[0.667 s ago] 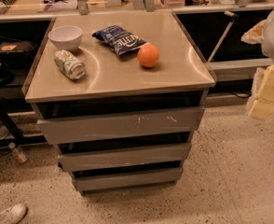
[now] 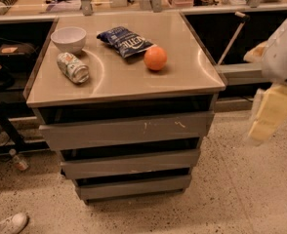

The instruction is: Open bottom drawer

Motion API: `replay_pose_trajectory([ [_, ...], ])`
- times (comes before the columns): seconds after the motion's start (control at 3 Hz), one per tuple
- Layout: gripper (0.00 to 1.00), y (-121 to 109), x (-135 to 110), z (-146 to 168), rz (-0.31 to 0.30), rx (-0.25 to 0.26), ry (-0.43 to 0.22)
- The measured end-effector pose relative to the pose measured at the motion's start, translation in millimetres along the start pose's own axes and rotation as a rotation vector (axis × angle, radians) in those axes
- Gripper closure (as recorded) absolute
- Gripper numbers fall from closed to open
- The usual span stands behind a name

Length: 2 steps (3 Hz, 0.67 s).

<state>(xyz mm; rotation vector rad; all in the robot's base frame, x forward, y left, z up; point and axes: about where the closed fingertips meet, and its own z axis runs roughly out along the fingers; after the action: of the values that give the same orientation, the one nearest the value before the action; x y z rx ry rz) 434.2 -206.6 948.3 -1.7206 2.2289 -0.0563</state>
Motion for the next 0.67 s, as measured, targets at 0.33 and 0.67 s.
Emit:
replay_pose_trajectory([
  [0.33, 0.0, 34.5, -3.9, 74.5, 0.057, -0.104, -0.001],
  [0.67, 0.0, 53.0, 6.3, 93.0, 0.066, -0.148, 0.03],
])
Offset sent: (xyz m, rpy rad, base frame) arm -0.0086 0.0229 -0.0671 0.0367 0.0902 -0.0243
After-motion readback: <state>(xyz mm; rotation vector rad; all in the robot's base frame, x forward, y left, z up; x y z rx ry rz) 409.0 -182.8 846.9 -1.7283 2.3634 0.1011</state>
